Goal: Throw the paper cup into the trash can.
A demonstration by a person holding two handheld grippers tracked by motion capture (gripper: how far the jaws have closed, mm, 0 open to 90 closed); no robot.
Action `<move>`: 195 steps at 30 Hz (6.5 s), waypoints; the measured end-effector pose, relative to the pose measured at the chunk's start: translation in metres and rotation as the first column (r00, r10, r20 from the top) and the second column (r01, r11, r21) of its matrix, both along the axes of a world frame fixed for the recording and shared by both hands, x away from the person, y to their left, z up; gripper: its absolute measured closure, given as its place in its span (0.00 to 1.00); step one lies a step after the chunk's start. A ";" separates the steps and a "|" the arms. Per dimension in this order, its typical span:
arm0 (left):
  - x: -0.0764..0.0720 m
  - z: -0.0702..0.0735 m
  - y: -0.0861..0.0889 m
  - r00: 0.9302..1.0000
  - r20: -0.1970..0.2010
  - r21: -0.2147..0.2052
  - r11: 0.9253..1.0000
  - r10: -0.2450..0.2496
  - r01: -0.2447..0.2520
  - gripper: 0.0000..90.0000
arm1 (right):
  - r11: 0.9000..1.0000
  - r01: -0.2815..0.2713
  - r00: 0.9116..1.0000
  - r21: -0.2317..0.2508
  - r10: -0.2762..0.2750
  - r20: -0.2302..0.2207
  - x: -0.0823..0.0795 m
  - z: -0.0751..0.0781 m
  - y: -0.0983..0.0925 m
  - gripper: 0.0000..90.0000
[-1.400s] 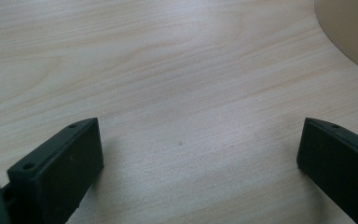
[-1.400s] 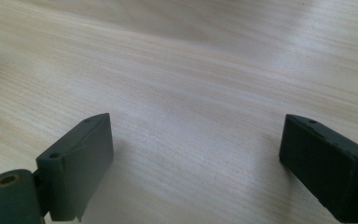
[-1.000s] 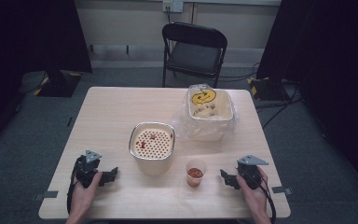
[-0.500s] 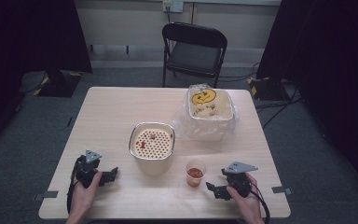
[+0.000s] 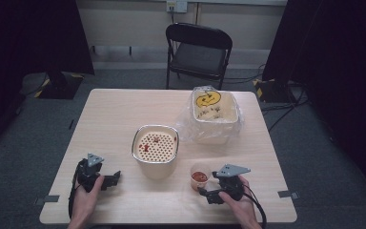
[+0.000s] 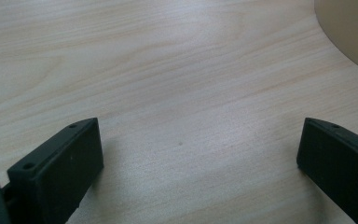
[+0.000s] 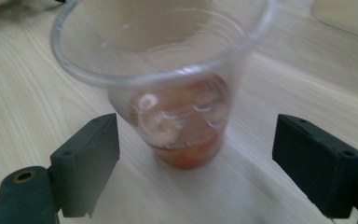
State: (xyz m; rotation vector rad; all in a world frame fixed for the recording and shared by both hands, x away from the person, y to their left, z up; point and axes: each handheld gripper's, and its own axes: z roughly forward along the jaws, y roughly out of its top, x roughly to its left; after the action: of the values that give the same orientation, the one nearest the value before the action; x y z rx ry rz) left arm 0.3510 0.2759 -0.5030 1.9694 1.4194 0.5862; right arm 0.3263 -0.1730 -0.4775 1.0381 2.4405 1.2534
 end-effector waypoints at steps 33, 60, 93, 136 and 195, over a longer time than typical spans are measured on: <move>0.000 0.000 0.000 1.000 0.000 0.000 1.000 0.000 0.000 0.00 | 0.999 -0.031 0.996 0.017 0.029 0.085 0.016 0.020 0.025 0.45; 0.000 0.000 0.000 1.000 0.000 0.000 1.000 0.000 0.000 0.00 | 0.998 -0.059 0.972 0.023 0.052 0.231 0.048 0.138 0.056 0.46; 0.000 0.000 0.000 1.000 -0.001 0.000 1.000 0.000 0.000 0.00 | 0.691 0.080 0.815 -0.718 0.369 0.446 0.104 0.140 0.163 0.49; 0.000 0.000 0.000 1.000 0.000 0.000 1.000 0.000 0.000 0.00 | 0.206 0.437 0.528 -0.876 0.729 0.435 0.095 0.106 0.183 0.52; 0.000 0.000 0.000 1.000 -0.001 0.000 1.000 0.001 -0.001 0.00 | -0.017 0.674 0.347 -0.738 0.890 0.295 0.070 0.111 0.187 0.54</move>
State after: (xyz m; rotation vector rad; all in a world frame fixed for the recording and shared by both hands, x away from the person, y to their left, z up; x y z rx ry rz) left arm 0.3510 0.2759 -0.5030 1.9696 1.4203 0.5860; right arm 0.3960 0.0139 -0.3660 -0.5914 1.4194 -0.4252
